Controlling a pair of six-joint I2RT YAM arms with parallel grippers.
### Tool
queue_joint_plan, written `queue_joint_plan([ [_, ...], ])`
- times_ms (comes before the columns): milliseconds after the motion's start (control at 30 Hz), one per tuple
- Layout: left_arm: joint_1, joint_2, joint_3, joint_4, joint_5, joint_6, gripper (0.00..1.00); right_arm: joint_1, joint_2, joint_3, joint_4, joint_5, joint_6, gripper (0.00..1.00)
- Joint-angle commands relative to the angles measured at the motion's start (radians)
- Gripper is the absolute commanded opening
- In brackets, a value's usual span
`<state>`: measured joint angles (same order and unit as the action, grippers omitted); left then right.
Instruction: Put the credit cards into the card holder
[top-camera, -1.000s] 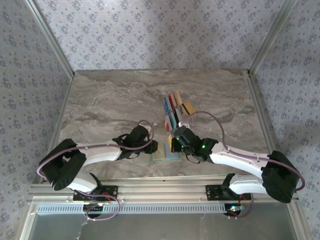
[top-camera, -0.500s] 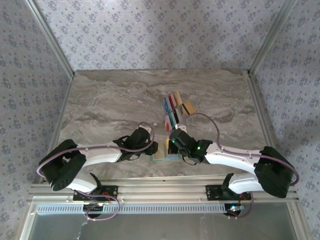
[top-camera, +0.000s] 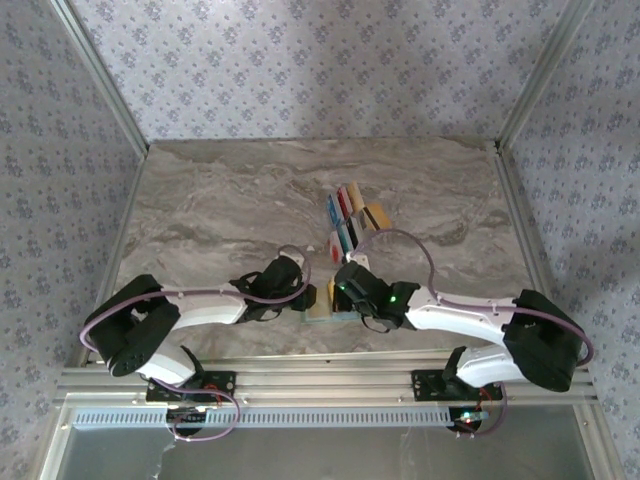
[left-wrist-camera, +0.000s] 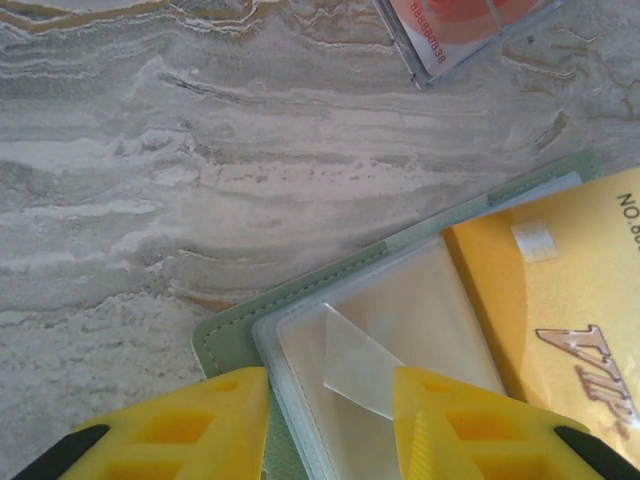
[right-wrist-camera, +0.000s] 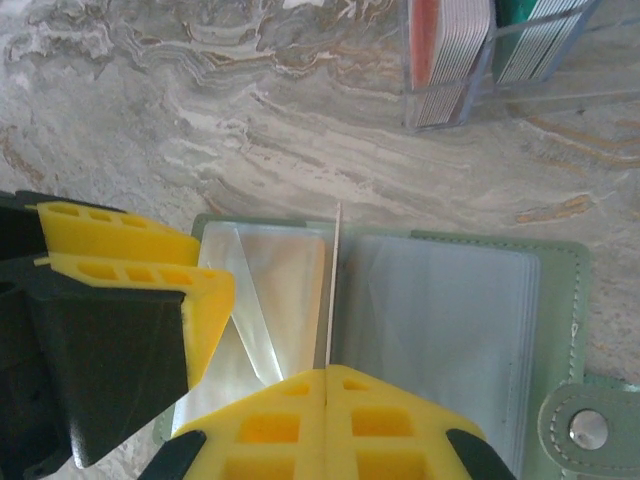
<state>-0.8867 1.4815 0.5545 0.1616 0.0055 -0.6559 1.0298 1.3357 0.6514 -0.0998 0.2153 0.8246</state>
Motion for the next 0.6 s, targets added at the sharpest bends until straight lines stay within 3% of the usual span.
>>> queue_joint_plan([
  [0,-0.011,0.01,0.002,0.021,-0.017,-0.009,0.37,0.018,0.017,0.011,-0.01,0.032,0.027,0.0],
  [100,-0.011,0.01,0.003,0.021,-0.016,-0.009,0.37,0.02,0.02,0.01,-0.016,0.032,0.031,0.0],
  [367,-0.011,0.012,0.004,0.023,-0.017,-0.008,0.37,0.02,0.025,0.014,-0.024,0.026,0.027,0.18],
  [567,-0.011,0.011,0.005,0.02,-0.017,-0.006,0.37,0.013,0.036,0.018,-0.026,0.016,0.022,0.19],
])
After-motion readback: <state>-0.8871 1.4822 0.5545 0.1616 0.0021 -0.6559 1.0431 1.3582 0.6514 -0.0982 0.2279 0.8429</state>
